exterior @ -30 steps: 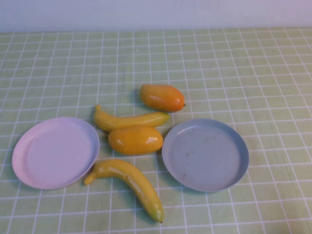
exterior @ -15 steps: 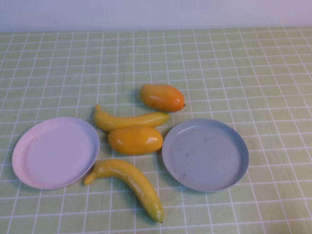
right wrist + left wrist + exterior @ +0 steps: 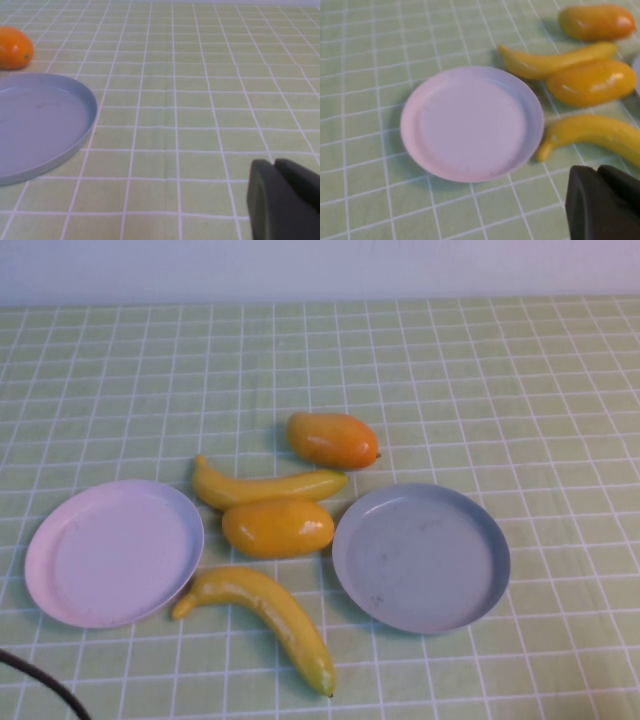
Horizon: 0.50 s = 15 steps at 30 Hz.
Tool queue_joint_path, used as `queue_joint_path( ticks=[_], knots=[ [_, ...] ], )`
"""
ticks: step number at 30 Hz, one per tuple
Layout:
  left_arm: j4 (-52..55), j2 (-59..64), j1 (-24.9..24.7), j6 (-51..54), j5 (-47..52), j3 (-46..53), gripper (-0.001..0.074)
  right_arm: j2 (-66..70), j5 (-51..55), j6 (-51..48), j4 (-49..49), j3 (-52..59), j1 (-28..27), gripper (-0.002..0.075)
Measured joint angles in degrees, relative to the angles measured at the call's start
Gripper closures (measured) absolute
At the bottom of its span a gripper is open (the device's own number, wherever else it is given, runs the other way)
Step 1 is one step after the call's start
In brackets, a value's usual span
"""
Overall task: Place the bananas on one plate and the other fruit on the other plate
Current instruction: Put one type of fruit in the left plate
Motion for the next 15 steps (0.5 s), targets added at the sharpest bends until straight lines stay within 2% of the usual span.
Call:
queue_joint_path(
  ticks=[5, 8, 12, 15],
  knots=[
    [-8.27, 15.34, 0.00, 20.29, 10.03, -8.88, 0.0737, 0.00, 0.00, 0.00, 0.00, 0.00, 0.00, 0.0741],
    [-11.81, 23.91, -0.58, 28.46, 11.14, -12.99, 0.0737, 0.00, 0.00, 0.00, 0.00, 0.00, 0.00, 0.0741],
    [-10.58, 34.62, -4.88, 35.05, 10.14, -19.07, 0.0737, 0.00, 0.00, 0.00, 0.00, 0.00, 0.00, 0.0741],
    [-6.37, 43.57, -10.13, 37.10, 11.22, -25.62, 0.0737, 0.00, 0.00, 0.00, 0.00, 0.00, 0.00, 0.0741]
  ],
)
